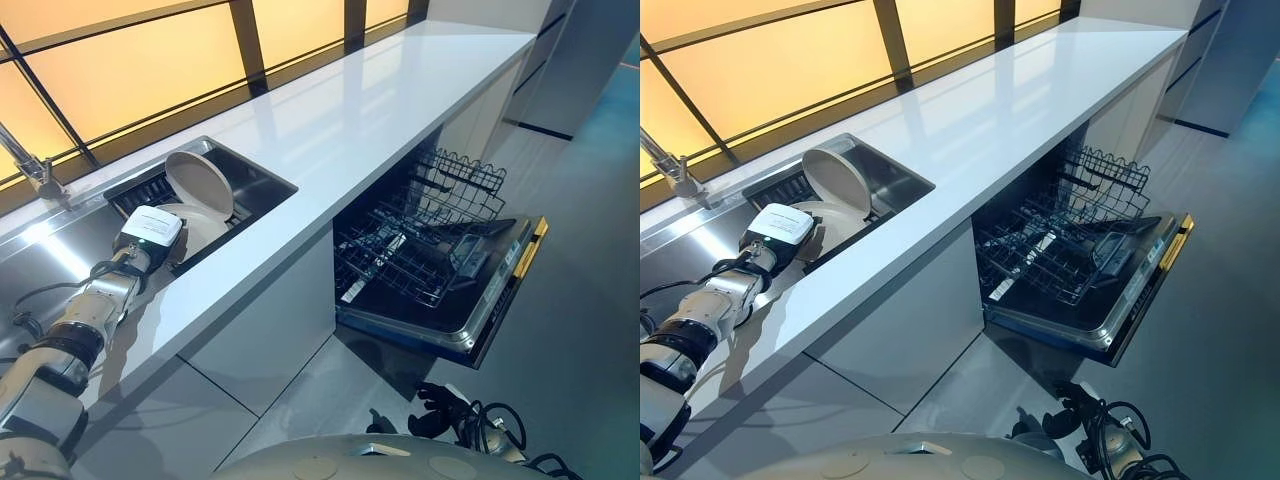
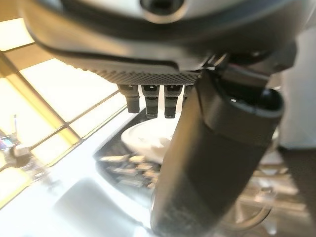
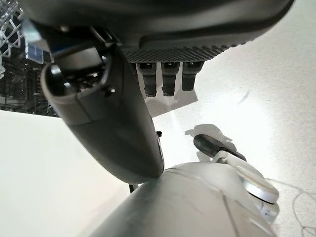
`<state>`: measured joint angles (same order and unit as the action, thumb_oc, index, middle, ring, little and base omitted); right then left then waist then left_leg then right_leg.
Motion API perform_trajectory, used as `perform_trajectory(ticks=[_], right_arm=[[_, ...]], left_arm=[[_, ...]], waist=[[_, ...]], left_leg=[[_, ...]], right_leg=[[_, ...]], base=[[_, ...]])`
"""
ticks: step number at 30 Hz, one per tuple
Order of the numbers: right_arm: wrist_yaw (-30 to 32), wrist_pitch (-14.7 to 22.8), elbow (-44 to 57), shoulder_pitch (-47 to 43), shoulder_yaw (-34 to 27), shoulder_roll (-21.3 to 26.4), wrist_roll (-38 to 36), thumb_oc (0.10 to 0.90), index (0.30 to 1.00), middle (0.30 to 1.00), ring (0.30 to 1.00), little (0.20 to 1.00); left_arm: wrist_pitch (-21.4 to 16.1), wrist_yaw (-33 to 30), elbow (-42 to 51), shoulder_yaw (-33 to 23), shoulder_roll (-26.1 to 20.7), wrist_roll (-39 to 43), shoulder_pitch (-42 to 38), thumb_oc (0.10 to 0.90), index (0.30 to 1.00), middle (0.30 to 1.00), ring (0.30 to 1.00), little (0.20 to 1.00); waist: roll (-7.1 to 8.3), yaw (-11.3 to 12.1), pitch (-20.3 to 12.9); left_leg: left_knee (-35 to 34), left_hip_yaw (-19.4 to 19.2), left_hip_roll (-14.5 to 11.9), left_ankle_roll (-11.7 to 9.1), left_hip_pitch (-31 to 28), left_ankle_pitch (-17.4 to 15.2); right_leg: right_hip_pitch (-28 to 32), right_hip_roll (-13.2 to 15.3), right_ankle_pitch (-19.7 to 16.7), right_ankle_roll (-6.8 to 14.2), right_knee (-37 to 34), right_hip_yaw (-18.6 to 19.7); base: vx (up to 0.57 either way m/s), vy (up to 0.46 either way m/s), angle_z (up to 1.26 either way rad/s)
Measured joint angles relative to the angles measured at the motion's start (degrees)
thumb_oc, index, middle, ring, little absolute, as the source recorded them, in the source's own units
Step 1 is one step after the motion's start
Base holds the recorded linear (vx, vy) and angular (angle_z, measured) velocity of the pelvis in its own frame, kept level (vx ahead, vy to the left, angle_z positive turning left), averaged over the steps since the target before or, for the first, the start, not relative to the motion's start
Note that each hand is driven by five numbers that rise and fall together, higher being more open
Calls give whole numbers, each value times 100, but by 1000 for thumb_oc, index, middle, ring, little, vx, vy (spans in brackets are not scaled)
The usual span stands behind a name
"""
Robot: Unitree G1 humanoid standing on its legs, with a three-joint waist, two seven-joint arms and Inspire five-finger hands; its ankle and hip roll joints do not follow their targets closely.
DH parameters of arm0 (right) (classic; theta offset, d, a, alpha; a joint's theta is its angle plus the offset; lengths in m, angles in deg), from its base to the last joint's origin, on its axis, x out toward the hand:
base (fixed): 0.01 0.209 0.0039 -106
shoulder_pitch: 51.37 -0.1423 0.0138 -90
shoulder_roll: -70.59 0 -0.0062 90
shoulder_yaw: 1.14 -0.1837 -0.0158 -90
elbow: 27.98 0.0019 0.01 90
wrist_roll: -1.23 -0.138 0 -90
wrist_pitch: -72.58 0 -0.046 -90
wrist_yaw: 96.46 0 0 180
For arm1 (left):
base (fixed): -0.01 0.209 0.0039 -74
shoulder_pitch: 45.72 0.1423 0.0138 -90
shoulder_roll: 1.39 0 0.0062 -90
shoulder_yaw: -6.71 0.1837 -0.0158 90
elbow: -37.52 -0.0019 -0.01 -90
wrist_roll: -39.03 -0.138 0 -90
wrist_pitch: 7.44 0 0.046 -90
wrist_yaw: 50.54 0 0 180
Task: Pick up plates and place into dishwasher.
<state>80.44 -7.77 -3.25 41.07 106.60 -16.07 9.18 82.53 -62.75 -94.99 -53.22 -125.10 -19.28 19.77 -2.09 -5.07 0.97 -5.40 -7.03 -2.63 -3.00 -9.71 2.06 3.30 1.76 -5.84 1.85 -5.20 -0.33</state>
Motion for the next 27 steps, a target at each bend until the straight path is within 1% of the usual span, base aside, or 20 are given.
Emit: perform_trajectory(ticks=[8,9,10,11,18,27], right_arm=[[2,0,0,20,3,16,6,800,900,900,900,900],[2,0,0,19,4,15,6,800,900,900,900,900],[2,1,0,19,4,13,7,800,900,900,900,900],[2,1,0,18,7,13,11,800,900,900,900,900],[2,2,-1,23,45,12,12,800,900,900,900,900],[2,2,-1,22,58,11,14,800,900,900,900,900]], left_arm=[[-25,-315,-139,52,18,671,-30,800,900,900,900,900],[-25,-333,-139,51,18,720,-31,479,625,625,625,579],[-40,-372,-137,46,23,800,-30,396,554,554,554,496],[-81,-410,-136,37,29,963,-31,105,305,305,305,205],[-255,-492,-129,-109,27,1213,-31,100,300,300,300,200],[-302,-522,44,-120,-84,1220,-31,100,300,300,300,200]], waist=[[20,16,28],[26,20,38],[35,25,51],[49,39,65],[98,88,98],[145,116,127]], left_leg=[[0,-96,8,6,-42,-42],[0,-96,9,6,-43,-43],[0,-96,10,6,-47,-43],[0,-96,10,6,-48,-44],[-1,-97,12,9,-50,-46],[-1,-94,12,9,-48,-45]], right_leg=[[-6,-7,-2,3,0,115],[-5,-6,-2,4,0,115],[-3,-6,-2,4,0,117],[-2,-6,-2,4,0,117],[0,-4,-2,4,0,119],[2,1,-2,4,0,112]], base=[[7,3,-6],[0,0,0],[0,0,0],[0,0,0],[0,0,0],[0,0,0]])
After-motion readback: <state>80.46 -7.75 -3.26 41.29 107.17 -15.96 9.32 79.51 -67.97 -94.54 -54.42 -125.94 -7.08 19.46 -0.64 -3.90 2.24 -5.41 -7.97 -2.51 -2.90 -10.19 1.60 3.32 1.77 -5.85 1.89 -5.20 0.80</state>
